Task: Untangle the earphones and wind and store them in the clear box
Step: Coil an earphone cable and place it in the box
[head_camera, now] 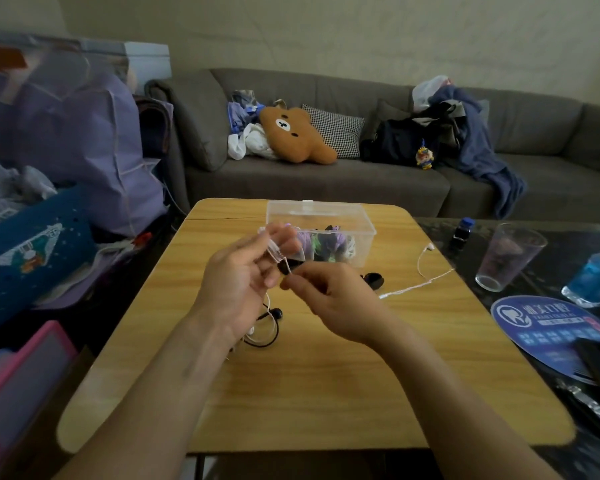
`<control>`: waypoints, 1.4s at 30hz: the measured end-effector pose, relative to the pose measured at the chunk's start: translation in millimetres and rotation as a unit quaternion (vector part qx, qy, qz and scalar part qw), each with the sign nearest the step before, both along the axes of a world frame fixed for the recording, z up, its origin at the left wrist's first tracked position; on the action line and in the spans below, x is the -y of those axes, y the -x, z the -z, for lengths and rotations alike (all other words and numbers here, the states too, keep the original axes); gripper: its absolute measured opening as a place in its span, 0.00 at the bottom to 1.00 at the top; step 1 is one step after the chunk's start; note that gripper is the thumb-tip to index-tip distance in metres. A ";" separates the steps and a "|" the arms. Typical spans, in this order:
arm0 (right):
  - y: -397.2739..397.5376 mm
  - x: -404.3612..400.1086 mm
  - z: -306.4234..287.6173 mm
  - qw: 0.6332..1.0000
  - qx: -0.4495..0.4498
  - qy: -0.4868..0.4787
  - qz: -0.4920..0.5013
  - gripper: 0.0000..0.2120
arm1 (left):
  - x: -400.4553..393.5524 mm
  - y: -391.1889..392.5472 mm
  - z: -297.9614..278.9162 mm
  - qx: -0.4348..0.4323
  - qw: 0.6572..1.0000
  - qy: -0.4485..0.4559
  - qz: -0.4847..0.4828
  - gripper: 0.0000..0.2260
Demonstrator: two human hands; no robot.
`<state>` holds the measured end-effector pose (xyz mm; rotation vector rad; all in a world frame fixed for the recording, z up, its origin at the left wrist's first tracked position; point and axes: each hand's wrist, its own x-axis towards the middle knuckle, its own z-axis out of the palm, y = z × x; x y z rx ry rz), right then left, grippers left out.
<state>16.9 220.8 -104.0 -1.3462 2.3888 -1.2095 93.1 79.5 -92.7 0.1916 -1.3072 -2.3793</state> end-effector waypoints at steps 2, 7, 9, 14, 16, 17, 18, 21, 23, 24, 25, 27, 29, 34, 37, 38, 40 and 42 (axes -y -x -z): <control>-2.9 2.3 -0.1 1.000 -0.024 -0.006 -0.013 0.13 | -2.7 -1.8 -1.8 0.000 0.995 0.101 0.000 0.13; -3.6 -1.8 -7.8 1.000 -0.023 -0.019 -0.006 0.13 | -10.2 -4.0 6.8 0.045 0.914 0.403 -0.024 0.07; 1.2 -6.5 -10.1 0.999 -0.021 -0.028 0.004 0.15 | -9.0 -4.2 12.7 0.086 0.852 0.517 0.018 0.08; 13.0 -17.4 -7.7 0.999 -0.017 -0.014 0.040 0.07 | -6.2 -5.2 15.0 0.164 0.792 0.586 0.060 0.19; 16.9 -21.3 -8.7 0.998 -0.001 0.020 0.057 0.09 | -4.8 -4.6 14.0 0.165 0.802 0.572 0.052 0.22; 18.2 -23.3 -10.2 0.997 0.005 0.035 0.064 0.09 | -4.0 -4.3 13.2 0.161 0.817 0.551 0.049 0.22; 19.7 -25.0 -11.4 0.997 0.009 0.045 0.070 0.09 | -3.3 -4.4 11.9 0.156 0.836 0.524 0.045 0.22; 22.5 -26.9 -10.8 0.995 0.014 0.043 0.090 0.09 | -2.0 -6.2 3.7 0.143 0.888 0.436 0.034 0.21; 21.9 -24.8 -8.0 0.995 0.023 0.039 0.092 0.09 | 1.6 -6.1 0.1 0.123 0.927 0.353 0.026 0.20; 20.4 -22.8 -6.8 0.995 0.032 0.041 0.087 0.10 | 2.8 -5.7 -0.8 0.111 0.948 0.297 0.018 0.20; 18.1 -20.8 -5.6 0.995 0.038 0.040 0.077 0.11 | 3.5 -5.0 -1.4 0.100 0.968 0.231 0.015 0.20; 11.4 -16.2 -3.6 0.998 0.041 0.024 0.052 0.12 | 4.7 -4.7 -3.4 0.073 0.991 0.108 0.032 0.19; 4.3 -10.4 -2.0 0.999 0.026 0.000 0.035 0.13 | 6.7 -6.1 -6.0 0.038 0.997 0.046 0.056 0.15; -6.0 1.3 4.4 0.999 -0.005 -0.050 -0.001 0.13 | 7.7 -6.8 -4.8 0.027 0.995 0.090 0.016 0.13; -10.3 4.3 4.6 0.999 0.008 -0.036 -0.011 0.16 | 3.2 -5.3 -2.3 0.037 0.980 0.194 0.002 0.11; -11.7 4.4 3.0 0.999 0.013 -0.040 -0.009 0.18 | 0.6 -5.8 -1.1 0.044 0.973 0.227 0.020 0.11; -12.6 3.7 0.3 0.998 0.022 -0.051 -0.012 0.18 | -3.8 -6.3 2.6 0.070 0.949 0.303 0.052 0.06; -9.9 2.5 -0.3 0.998 0.016 -0.060 -0.013 0.16 | -6.1 -4.8 9.0 0.096 0.905 0.412 0.041 0.07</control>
